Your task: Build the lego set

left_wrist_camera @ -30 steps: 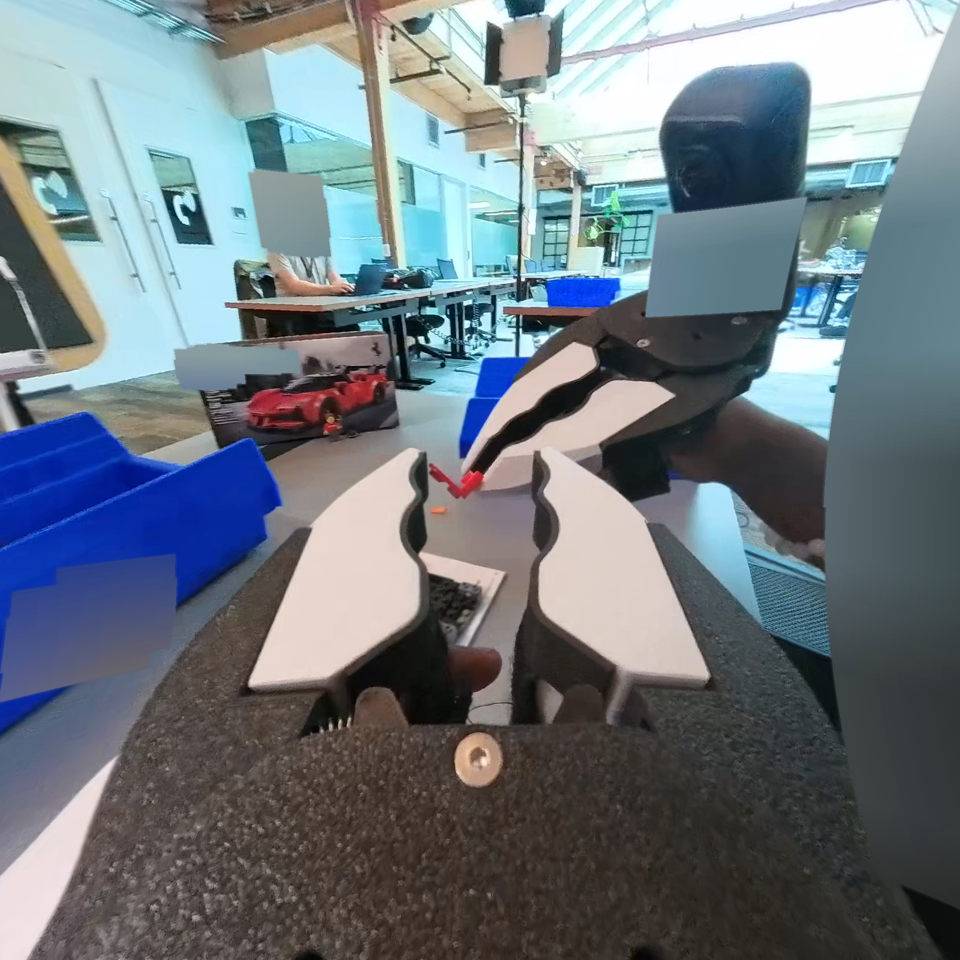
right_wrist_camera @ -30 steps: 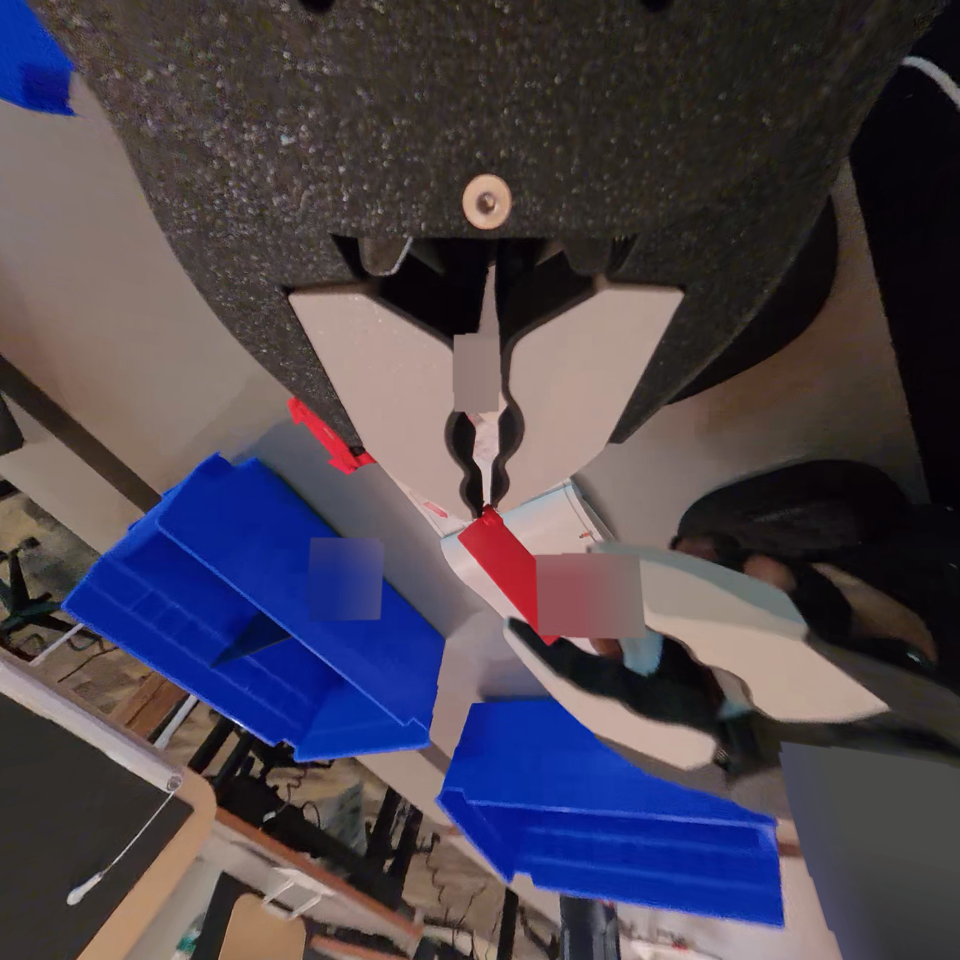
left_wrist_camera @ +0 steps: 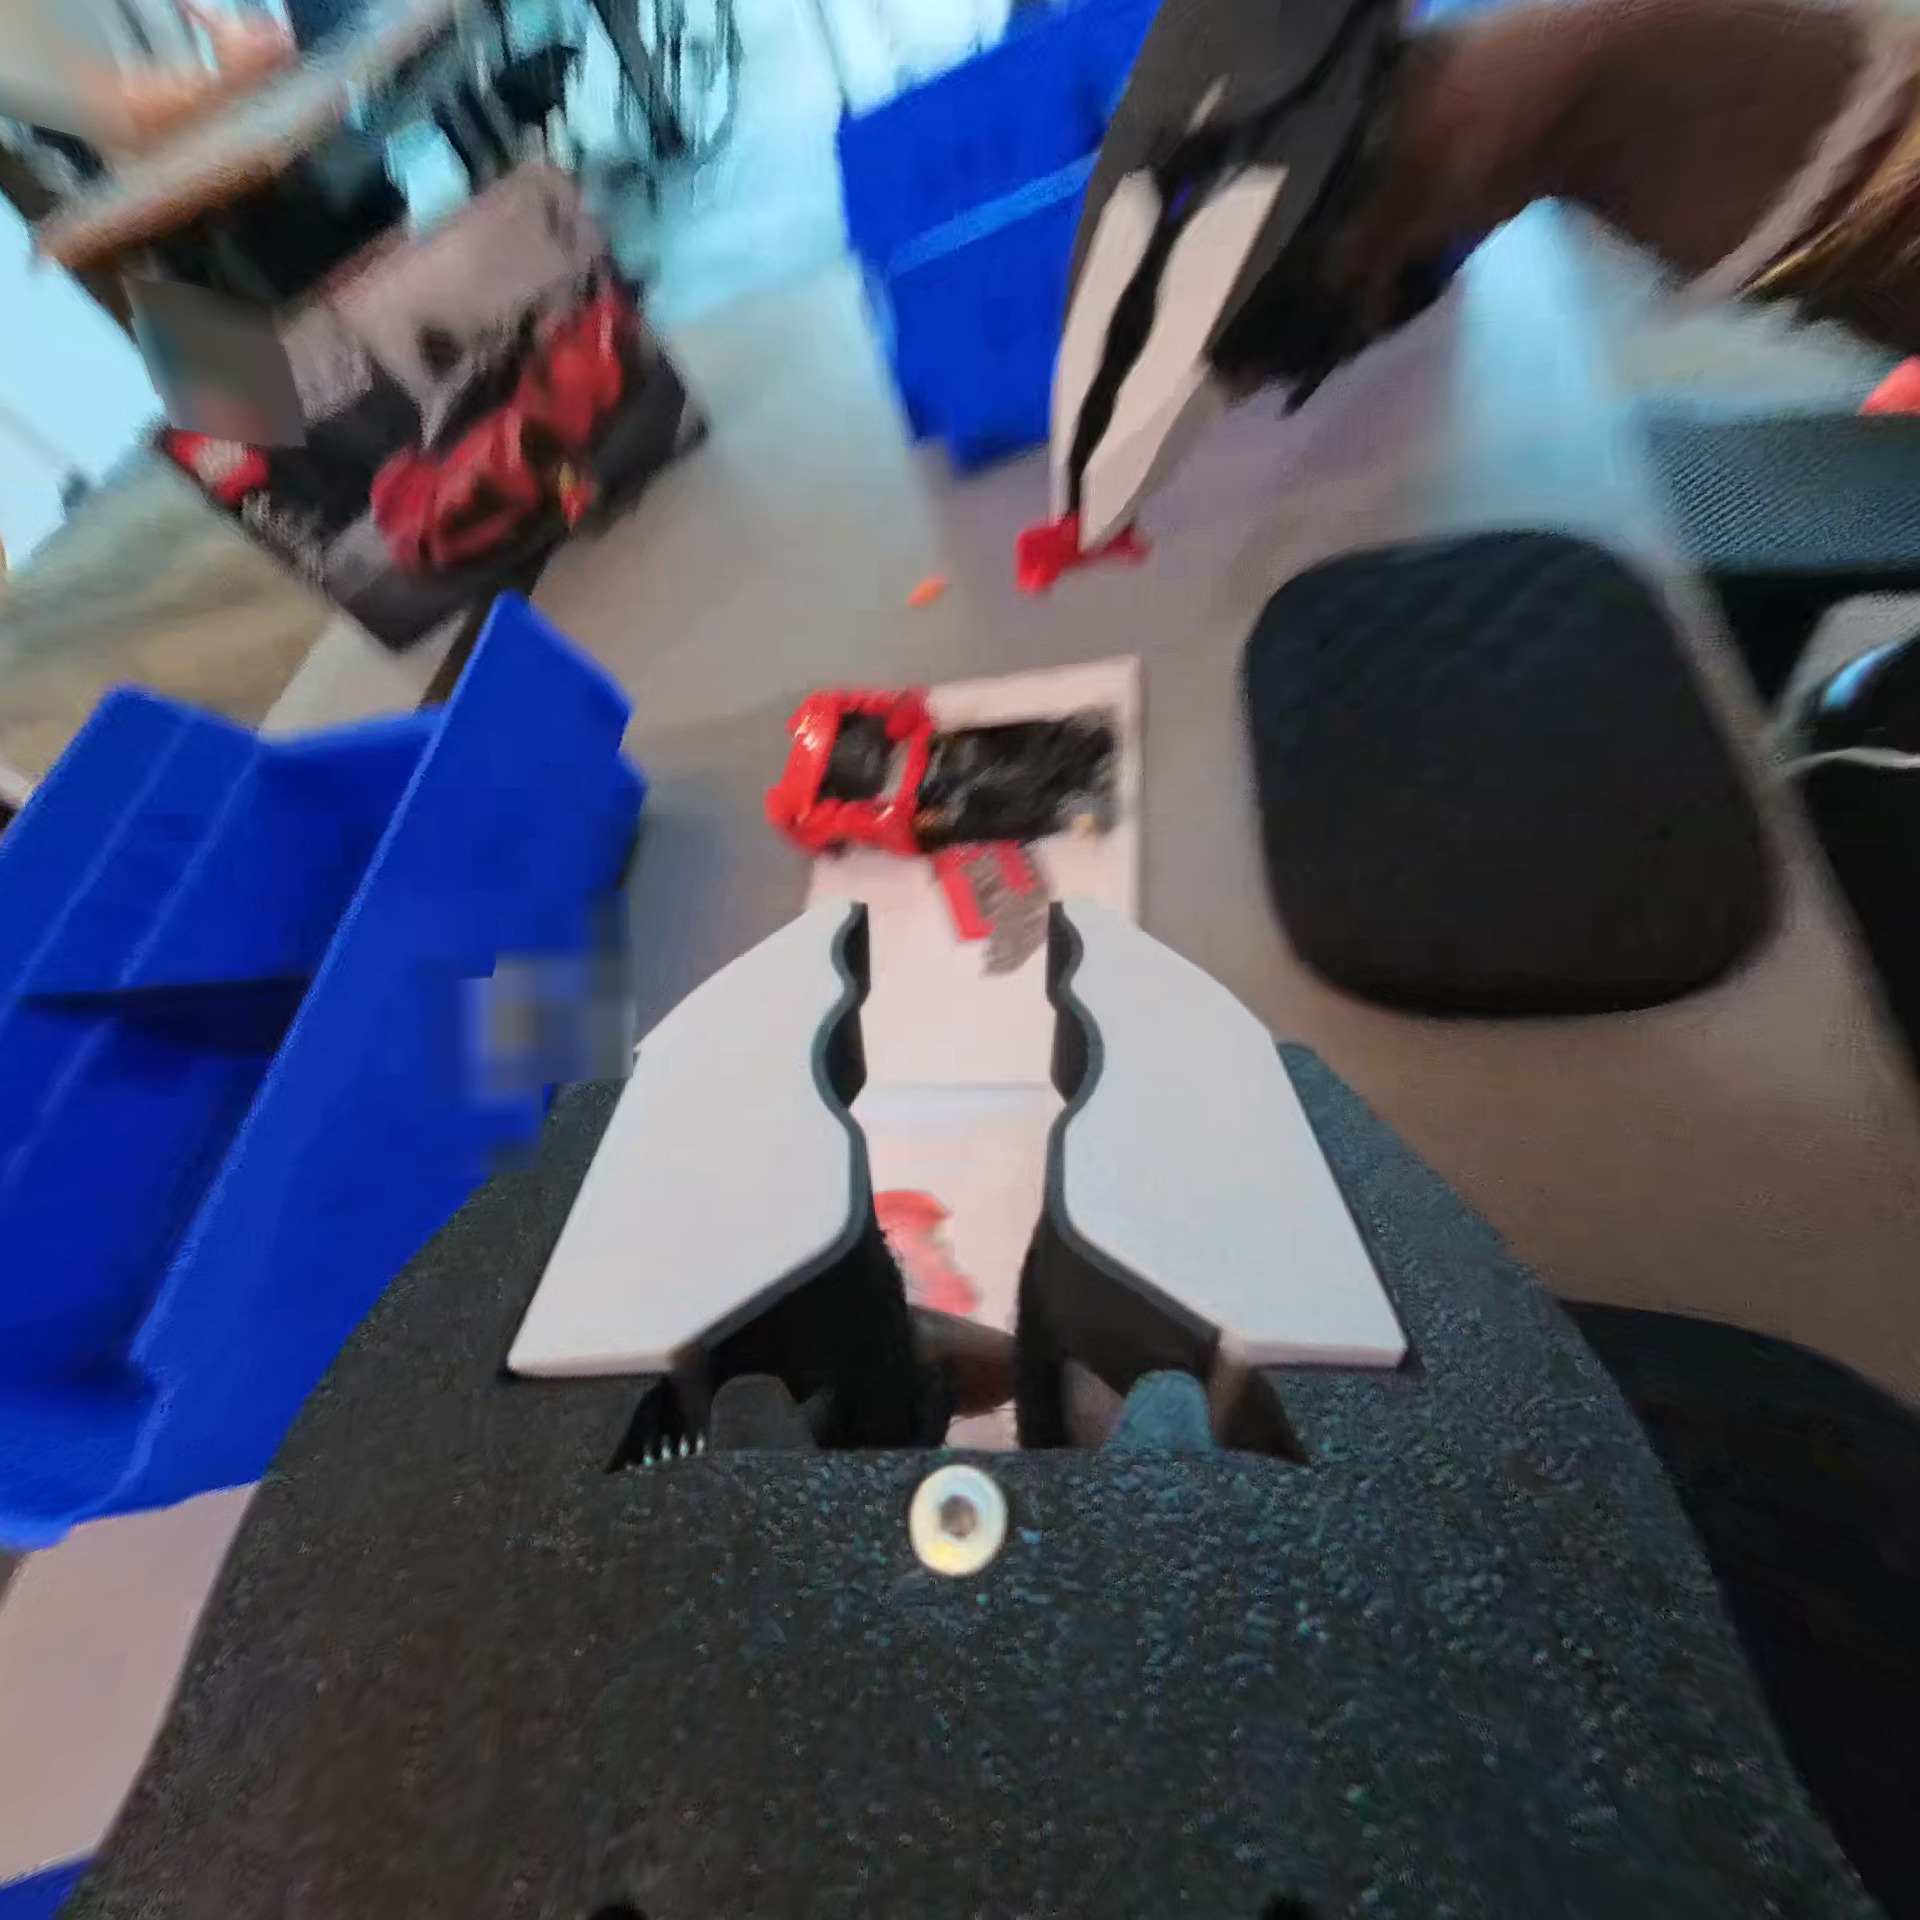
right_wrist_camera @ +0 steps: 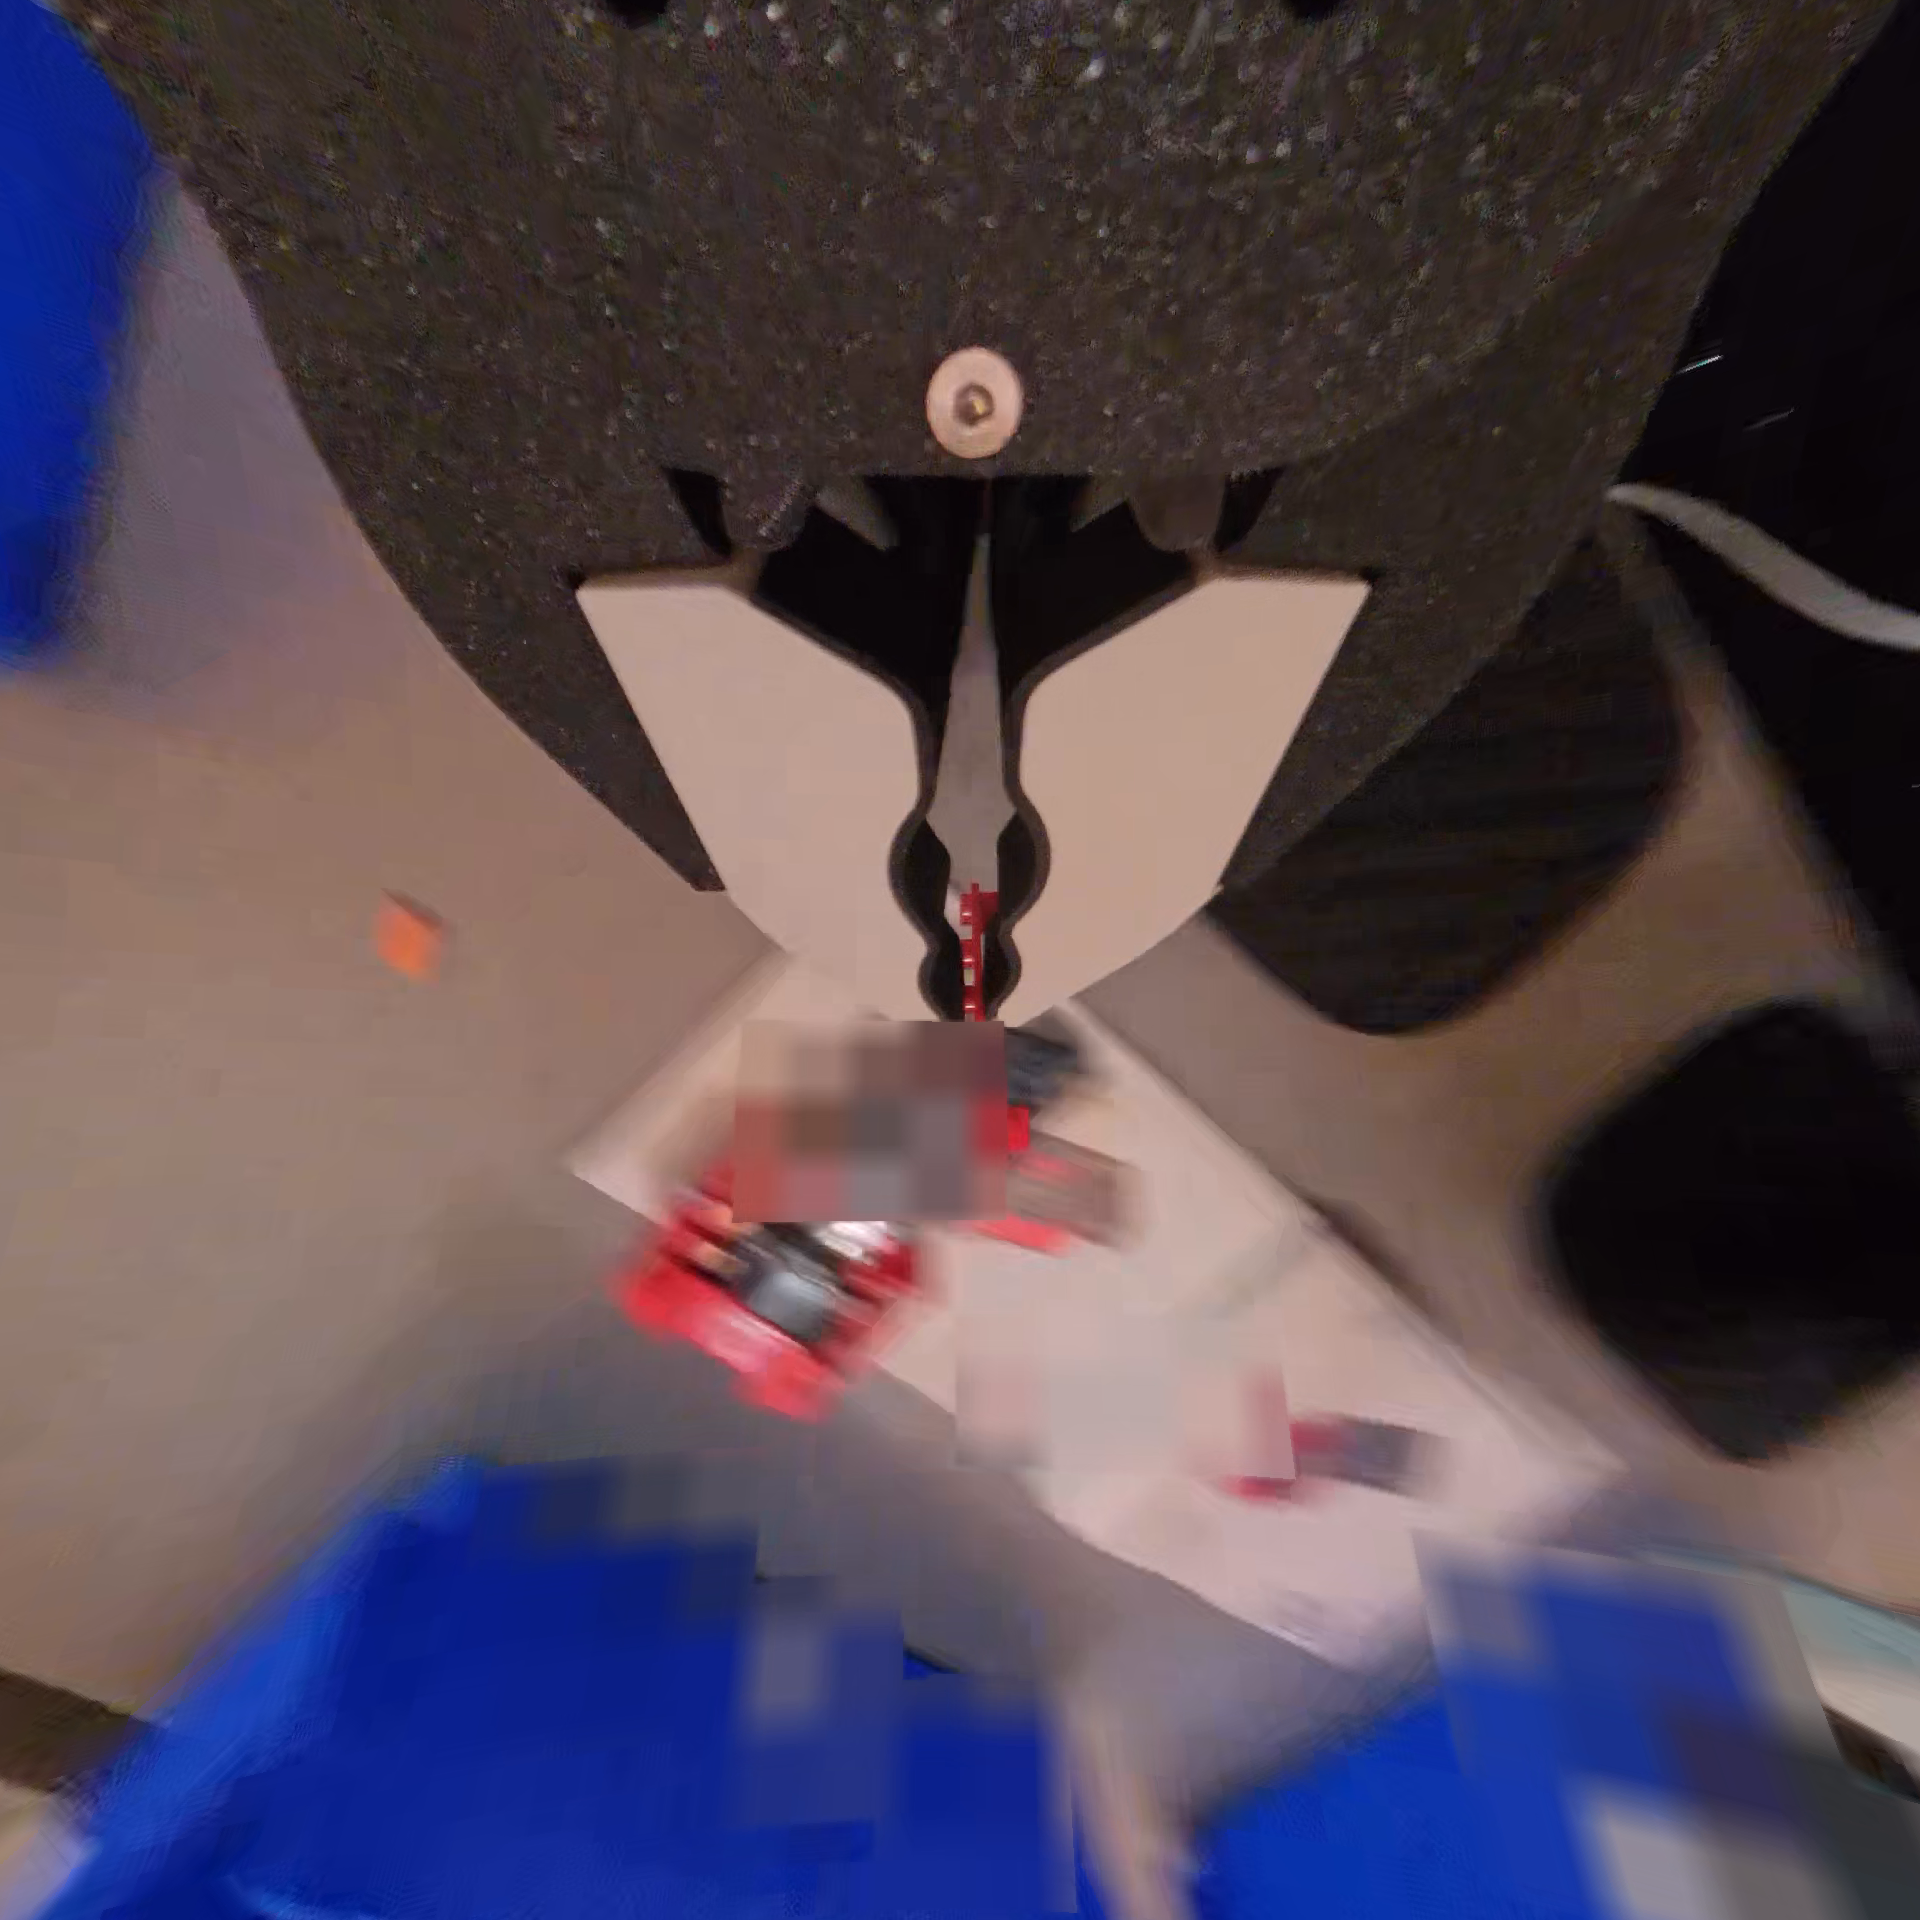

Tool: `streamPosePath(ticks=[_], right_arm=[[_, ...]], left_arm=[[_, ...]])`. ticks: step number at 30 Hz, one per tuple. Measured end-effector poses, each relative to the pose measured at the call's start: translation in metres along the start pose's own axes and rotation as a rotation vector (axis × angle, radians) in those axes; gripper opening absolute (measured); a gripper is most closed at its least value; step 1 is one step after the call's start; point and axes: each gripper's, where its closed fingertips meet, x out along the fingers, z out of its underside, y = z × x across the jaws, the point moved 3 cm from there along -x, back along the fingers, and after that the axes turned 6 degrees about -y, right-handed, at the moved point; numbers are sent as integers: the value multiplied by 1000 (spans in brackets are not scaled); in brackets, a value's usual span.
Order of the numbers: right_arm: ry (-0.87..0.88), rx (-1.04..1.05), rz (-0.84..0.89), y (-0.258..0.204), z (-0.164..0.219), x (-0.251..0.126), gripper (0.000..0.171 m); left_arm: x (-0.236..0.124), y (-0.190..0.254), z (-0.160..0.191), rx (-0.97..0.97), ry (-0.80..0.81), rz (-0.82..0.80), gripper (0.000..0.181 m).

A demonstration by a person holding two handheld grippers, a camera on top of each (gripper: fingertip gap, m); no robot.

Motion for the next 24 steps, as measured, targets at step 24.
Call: streamPosePath(ticks=[24], right_arm=[[-312,-178,204,47,-37,90,4]], left_arm=[[-6,-39,37,-84,-331,-130,15]])
